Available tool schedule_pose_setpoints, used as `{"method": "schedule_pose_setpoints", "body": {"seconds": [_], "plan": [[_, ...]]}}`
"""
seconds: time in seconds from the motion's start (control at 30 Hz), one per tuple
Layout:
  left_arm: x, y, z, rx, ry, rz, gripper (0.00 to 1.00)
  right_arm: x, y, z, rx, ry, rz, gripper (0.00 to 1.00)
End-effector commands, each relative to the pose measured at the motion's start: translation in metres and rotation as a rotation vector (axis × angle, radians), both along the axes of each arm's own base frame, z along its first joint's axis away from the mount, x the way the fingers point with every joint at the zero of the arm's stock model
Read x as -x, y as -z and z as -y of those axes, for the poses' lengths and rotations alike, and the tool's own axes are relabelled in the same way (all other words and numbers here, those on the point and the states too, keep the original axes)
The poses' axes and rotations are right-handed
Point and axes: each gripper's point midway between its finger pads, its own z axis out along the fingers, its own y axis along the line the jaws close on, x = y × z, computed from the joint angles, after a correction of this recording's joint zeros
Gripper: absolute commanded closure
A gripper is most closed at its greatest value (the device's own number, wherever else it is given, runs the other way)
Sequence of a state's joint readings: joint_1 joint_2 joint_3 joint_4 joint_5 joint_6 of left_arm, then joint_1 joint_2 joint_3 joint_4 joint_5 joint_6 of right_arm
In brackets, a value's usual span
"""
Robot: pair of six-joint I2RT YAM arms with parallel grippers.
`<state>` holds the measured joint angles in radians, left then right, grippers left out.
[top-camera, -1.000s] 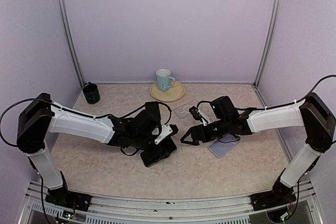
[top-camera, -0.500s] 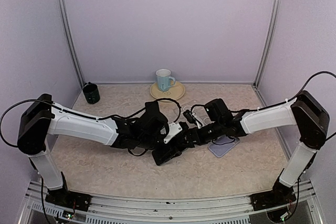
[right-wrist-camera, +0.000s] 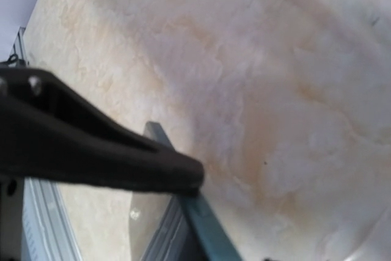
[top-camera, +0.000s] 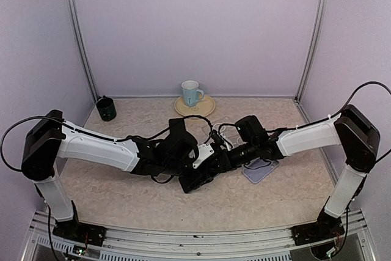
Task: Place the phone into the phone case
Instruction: Pass from the left arm to the right, then pass from the right arm to the left
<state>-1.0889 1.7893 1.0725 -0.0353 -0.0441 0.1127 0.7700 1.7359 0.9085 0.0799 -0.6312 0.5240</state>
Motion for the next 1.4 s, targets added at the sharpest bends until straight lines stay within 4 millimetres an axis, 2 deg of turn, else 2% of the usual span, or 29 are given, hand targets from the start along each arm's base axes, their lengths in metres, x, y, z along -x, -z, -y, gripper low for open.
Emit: {"method": "schedule_pose_setpoints", "body": {"seconds": [0.0, 0.33, 0.37, 0.47, 0.53, 0.7, 0.77, 1.03, 1.27, 1.37], "plan": [[-0.009, -0.024, 0.016, 0.076, -0.010, 0.059, 0.54, 0.005, -0.005, -0.009, -0.030, -0.036, -0.005, 0.61], [-0.007, -0.024, 0.017, 0.075, -0.007, 0.065, 0.51, 0.006, -0.010, -0.012, -0.052, -0.051, -0.011, 0.99], [-0.007, -0.023, 0.016, 0.072, -0.008, 0.065, 0.51, 0.006, -0.011, -0.012, -0.055, -0.053, -0.011, 1.00], [-0.008, -0.023, 0.015, 0.074, -0.014, 0.068, 0.47, 0.007, -0.014, -0.013, -0.066, -0.058, -0.012, 1.00], [-0.008, -0.025, 0.014, 0.080, -0.023, 0.073, 0.40, 0.007, -0.018, -0.014, -0.074, -0.060, -0.009, 1.00], [-0.010, -0.037, 0.008, 0.115, -0.048, 0.095, 0.15, 0.008, -0.027, -0.012, -0.083, -0.064, 0.014, 1.00], [-0.010, -0.045, 0.006, 0.140, -0.059, 0.103, 0.02, 0.007, -0.036, -0.011, -0.093, -0.064, 0.034, 1.00], [-0.010, -0.073, -0.005, 0.234, -0.112, 0.115, 0.01, 0.000, -0.063, 0.000, -0.123, -0.039, 0.100, 1.00], [-0.009, -0.113, -0.027, 0.447, -0.201, 0.110, 0.01, -0.005, -0.093, 0.019, -0.168, -0.014, 0.184, 1.00], [-0.015, -0.134, -0.039, 0.559, -0.246, 0.075, 0.01, -0.007, -0.102, 0.029, -0.184, 0.007, 0.220, 1.00]]}}
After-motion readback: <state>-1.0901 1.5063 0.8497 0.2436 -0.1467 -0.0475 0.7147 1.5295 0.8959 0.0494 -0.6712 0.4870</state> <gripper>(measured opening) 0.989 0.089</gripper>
